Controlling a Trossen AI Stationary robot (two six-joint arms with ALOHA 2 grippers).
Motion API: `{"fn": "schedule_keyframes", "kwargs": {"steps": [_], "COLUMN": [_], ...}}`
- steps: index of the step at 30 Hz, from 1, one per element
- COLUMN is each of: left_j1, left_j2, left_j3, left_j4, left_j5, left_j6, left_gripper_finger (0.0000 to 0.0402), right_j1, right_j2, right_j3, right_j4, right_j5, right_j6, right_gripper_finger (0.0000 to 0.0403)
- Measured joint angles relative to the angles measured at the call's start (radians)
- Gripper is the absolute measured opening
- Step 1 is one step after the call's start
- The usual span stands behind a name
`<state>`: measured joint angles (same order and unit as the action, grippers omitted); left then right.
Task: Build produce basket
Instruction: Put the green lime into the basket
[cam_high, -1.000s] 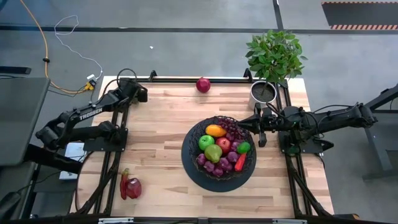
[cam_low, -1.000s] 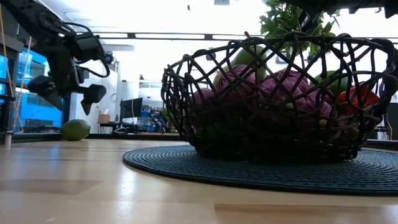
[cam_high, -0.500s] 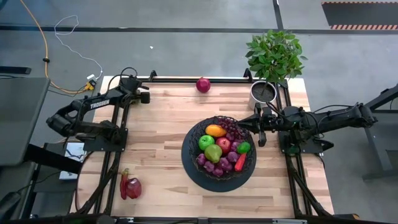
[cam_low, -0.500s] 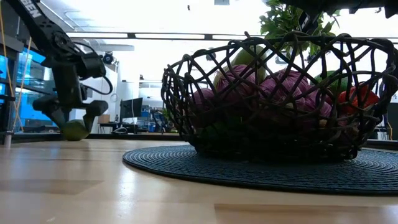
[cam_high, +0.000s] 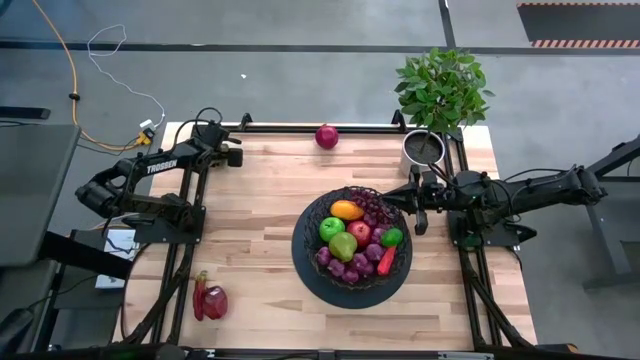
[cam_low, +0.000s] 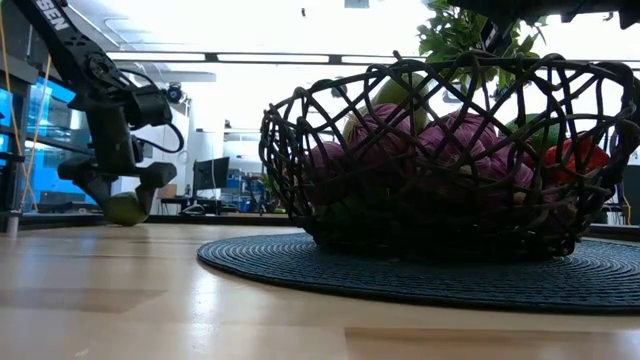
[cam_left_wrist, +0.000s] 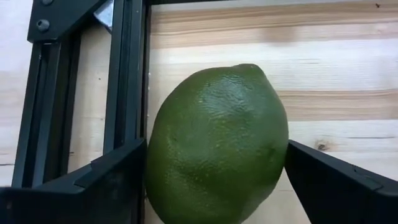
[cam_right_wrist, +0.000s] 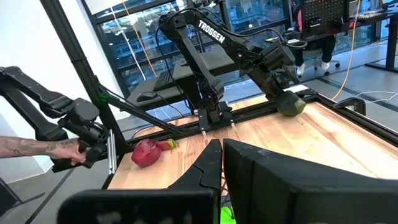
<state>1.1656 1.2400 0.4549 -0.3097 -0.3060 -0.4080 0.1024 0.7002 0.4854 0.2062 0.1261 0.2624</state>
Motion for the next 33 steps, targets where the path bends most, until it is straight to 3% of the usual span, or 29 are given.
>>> {"fn": "schedule_keyframes", "kwargs": {"steps": [5, 27, 33], "left_j1": [-0.004, -0.004, -0.004], "left_j2": [0.0, -0.002, -0.073], "left_j3": [0.0, 0.007, 0.007], "left_j4": [-0.008, -0.03, -0.068], "left_j5": [-0.027, -0.029, -0.019], "left_j6": [0.0, 0.018, -0.023], "left_gripper_finger": [0.0337, 0.0335, 0.0335], "right_j1": [0.0, 0.0, 0.0], "right_j2": [0.0, 0.0, 0.0], "right_j3": [0.0, 0.0, 0.0], "right_j4": [0.0, 0.0, 0.0], "right_j5": [0.0, 0.0, 0.0], "right_j6": [0.005, 0.033, 0.029], "right_gripper_finger": [0.0, 0.0, 0.0]}}
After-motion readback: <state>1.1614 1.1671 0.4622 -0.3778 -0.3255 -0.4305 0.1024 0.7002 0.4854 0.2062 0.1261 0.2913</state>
